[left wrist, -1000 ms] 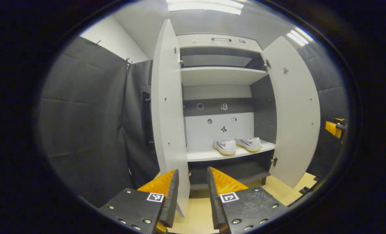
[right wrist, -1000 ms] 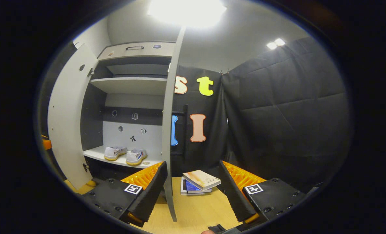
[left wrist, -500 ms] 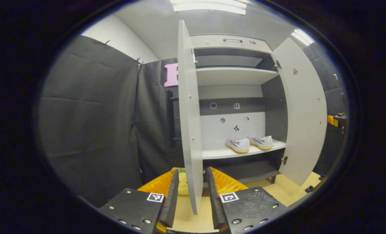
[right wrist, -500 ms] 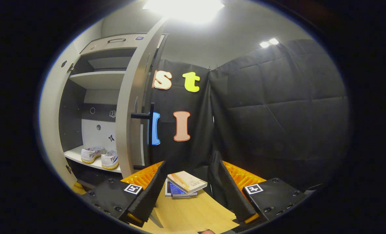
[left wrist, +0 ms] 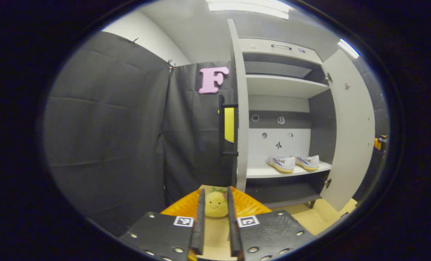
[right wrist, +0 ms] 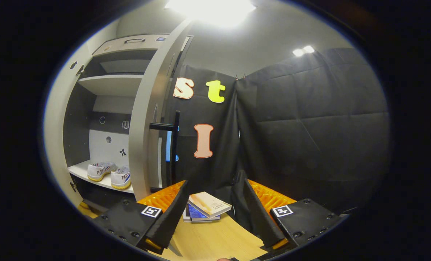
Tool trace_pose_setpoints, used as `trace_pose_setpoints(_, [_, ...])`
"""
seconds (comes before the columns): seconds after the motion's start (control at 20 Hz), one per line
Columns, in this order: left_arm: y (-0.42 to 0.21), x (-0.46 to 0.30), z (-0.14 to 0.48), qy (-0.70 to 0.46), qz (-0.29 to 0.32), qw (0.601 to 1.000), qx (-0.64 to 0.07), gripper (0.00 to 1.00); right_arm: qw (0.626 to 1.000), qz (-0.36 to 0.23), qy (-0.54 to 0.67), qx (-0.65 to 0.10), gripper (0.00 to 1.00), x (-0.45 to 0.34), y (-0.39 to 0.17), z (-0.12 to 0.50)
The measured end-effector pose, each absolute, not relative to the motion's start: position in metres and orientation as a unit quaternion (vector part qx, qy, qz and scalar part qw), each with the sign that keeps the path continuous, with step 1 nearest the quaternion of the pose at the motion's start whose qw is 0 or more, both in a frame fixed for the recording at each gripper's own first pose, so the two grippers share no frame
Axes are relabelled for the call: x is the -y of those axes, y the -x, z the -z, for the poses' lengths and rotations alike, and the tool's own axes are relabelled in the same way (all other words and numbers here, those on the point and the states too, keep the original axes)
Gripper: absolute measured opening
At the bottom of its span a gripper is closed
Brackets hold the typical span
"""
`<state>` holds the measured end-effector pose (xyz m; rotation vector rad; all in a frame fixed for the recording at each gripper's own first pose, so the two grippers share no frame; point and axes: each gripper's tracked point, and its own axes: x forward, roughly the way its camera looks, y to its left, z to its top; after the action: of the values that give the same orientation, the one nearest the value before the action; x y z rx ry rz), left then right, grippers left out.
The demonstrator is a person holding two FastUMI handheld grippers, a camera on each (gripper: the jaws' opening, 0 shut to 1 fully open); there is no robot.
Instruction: Grab one shoe with the right hand and put it into the shoe cabinet, grab the other shoe with the left hand and put it into the shoe cabinet; then close the right door with the right hand and the left door with the left hand.
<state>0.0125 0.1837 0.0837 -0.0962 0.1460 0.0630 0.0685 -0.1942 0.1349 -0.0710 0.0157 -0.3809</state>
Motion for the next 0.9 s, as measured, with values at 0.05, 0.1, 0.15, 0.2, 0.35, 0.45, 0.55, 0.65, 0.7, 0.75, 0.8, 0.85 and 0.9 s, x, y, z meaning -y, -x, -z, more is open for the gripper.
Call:
trace_pose_setpoints(0.05, [-0.012, -0.186, -0.083, 0.049, -0.032, 0.995, -0.075, 0.3, 0.981, 0.189, 0.036, -0.007, 0.92, 0.192, -0.068, -0.136])
trace_pose_setpoints(0.1, [-0.015, -0.192, -0.081, 0.048, -0.038, 0.995, -0.076, 0.24, 0.982, 0.187, 0.037, -0.006, 0.92, 0.19, -0.069, -0.136])
trace_pose_setpoints(0.15, [-0.017, -0.194, -0.08, 0.046, -0.038, 0.995, -0.079, 0.25, 0.982, 0.185, 0.039, -0.005, 0.92, 0.186, -0.068, -0.136])
trace_pose_setpoints(0.2, [-0.018, -0.198, -0.078, 0.042, -0.042, 0.995, -0.08, 0.26, 0.983, 0.18, 0.041, -0.005, 0.92, 0.183, -0.067, -0.136])
trace_pose_setpoints(0.35, [-0.022, -0.202, -0.078, 0.038, -0.043, 0.995, -0.078, 0.26, 0.986, 0.16, 0.039, -0.003, 0.92, 0.163, -0.066, -0.137])
trace_pose_setpoints(0.45, [-0.029, -0.203, -0.077, 0.037, -0.043, 0.995, -0.077, 0.34, 0.989, 0.143, 0.037, -0.002, 0.95, 0.146, -0.065, -0.137])
trace_pose_setpoints(0.55, [-0.034, -0.203, -0.081, 0.035, -0.043, 0.996, -0.073, 0.39, 0.992, 0.125, 0.033, -0.001, 0.92, 0.127, -0.067, -0.137])
trace_pose_setpoints(0.65, [-0.038, -0.203, -0.087, 0.035, -0.042, 0.996, -0.065, 0.46, 0.994, 0.103, 0.028, 0.0, 0.95, 0.106, -0.069, -0.137])
trace_pose_setpoints(0.7, [-0.04, -0.204, -0.089, 0.034, -0.044, 0.997, -0.061, 0.48, 0.996, 0.089, 0.025, 0.001, 0.95, 0.095, -0.071, -0.135])
trace_pose_setpoints(0.75, [-0.041, -0.206, -0.092, 0.034, -0.047, 0.997, -0.056, 0.49, 0.997, 0.074, 0.025, 0.002, 0.92, 0.082, -0.073, -0.135])
trace_pose_setpoints(0.8, [-0.042, -0.207, -0.094, 0.036, -0.048, 0.997, -0.052, 0.5, 0.998, 0.058, 0.023, 0.003, 0.95, 0.064, -0.078, -0.136])
trace_pose_setpoints(0.85, [-0.046, -0.208, -0.095, 0.038, -0.047, 0.997, -0.051, 0.51, 0.999, 0.04, 0.022, 0.004, 0.95, 0.048, -0.083, -0.135])
trace_pose_setpoints(0.9, [-0.048, -0.209, -0.094, 0.039, -0.047, 0.997, -0.051, 0.52, 0.999, 0.024, 0.021, 0.005, 0.92, 0.032, -0.088, -0.134])
